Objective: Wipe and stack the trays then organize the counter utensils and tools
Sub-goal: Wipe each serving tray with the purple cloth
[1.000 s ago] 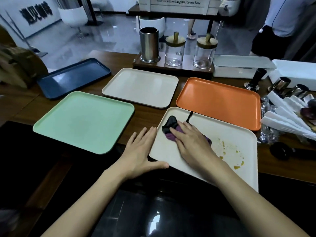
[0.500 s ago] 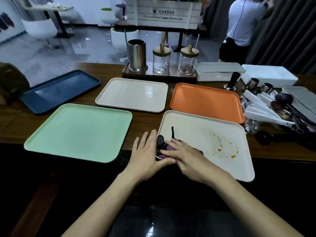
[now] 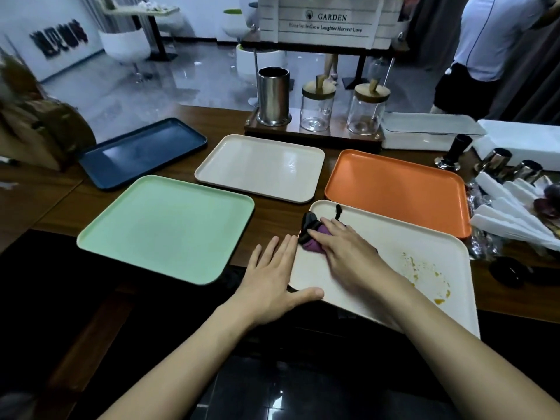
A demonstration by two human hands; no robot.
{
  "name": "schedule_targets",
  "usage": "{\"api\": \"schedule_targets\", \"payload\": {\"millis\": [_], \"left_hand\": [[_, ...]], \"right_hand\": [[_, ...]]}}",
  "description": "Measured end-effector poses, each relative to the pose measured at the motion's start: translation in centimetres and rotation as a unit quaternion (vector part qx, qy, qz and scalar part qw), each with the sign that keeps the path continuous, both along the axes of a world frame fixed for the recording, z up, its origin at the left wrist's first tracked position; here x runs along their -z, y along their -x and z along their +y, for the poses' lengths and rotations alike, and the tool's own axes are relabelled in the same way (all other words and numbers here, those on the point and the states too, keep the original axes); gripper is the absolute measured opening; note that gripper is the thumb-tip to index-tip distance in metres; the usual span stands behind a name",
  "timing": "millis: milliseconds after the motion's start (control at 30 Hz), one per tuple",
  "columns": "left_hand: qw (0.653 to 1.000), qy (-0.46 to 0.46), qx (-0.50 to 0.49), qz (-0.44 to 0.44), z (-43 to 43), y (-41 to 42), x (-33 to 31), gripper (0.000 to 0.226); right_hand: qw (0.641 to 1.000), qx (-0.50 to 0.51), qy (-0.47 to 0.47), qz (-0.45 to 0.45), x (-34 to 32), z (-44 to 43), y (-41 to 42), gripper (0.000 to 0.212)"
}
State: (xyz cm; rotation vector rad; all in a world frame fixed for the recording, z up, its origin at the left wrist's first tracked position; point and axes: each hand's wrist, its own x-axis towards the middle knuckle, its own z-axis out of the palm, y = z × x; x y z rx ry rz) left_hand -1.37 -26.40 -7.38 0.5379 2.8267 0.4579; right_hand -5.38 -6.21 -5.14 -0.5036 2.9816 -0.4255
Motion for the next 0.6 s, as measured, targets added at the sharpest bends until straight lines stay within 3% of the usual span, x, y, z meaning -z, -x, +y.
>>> {"api": "schedule_targets", "payload": {"millis": [267,600], "left_hand": [[1.000,0.001,0.000,-0.008,0.0,0.1,0.0,0.124],[1.000,-0.017,-0.017,0.017,0.3,-0.1,0.5,0.140]], "right_hand": [[0.998,0.042,-0.022,0.036,1.0,0.1,4.1,0.056],[0.998,-0.049,0.039,-0.006,0.4,-1.3,-4.4,0.048]]}}
